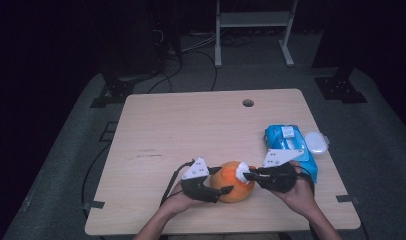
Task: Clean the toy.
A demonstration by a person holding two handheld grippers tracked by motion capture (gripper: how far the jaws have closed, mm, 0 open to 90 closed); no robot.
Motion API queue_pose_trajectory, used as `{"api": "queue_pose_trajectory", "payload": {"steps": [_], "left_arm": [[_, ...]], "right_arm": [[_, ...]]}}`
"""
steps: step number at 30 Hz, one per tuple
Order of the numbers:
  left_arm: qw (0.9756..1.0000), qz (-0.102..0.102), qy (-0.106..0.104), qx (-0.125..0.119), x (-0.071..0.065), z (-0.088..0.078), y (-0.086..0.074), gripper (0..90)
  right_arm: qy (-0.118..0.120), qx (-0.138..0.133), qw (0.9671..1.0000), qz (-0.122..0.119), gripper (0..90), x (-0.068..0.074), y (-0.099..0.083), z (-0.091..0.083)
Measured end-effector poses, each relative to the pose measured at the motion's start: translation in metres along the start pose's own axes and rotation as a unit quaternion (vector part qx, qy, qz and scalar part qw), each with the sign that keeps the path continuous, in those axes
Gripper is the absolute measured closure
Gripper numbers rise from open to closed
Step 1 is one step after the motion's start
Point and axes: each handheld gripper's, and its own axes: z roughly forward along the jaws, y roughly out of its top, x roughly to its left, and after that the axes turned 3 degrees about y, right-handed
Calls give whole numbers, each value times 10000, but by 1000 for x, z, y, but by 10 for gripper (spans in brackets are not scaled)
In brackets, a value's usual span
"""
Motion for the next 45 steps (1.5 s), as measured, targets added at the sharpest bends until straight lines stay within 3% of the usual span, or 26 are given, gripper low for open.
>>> {"api": "queue_pose_trajectory", "payload": {"steps": [1, 7, 11, 15, 17, 21, 23, 29, 34, 40, 45], "left_arm": [[10000, -38, 2, -7, 2, -2, -1, 276], [9999, -90, 18, -48, 5, -5, -2, 274], [9999, 78, -63, 20, 1, -3, -1, 276], [9988, 449, -167, 108, -8, 2, 0, 276], [9985, 512, -158, 129, -10, 2, 0, 276], [9994, 318, -136, 78, -4, -2, -1, 285], [9995, 259, -149, 56, 0, -4, -2, 285], [9999, 4, -144, -14, 9, -8, -5, 280], [9998, 126, -142, 29, 3, -4, -3, 275], [9994, 300, -130, 76, -8, 4, 1, 274], [9995, 279, -142, 51, -5, 0, -1, 268]], "right_arm": [[-86, 11, 9999, 146, 827, -8, -6, -2], [-146, 25, 9990, 421, 827, -24, -15, -5], [-184, 24, 9990, 409, 827, -22, -12, -4], [-69, -92, 9997, 235, 827, -11, 0, 0], [-35, -111, 9999, 97, 827, -4, 7, 4], [-53, -109, 9998, 132, 827, -7, 7, 6], [-209, -62, 9991, 363, 827, -21, -4, 1], [-345, 108, 9974, 621, 827, -34, -23, -6], [-353, 111, 9983, 444, 827, -27, -14, -3], [-185, -9, 9996, 198, 827, -11, 3, 4], [-160, -24, 9999, 10, 827, 0, 9, 9]]}}
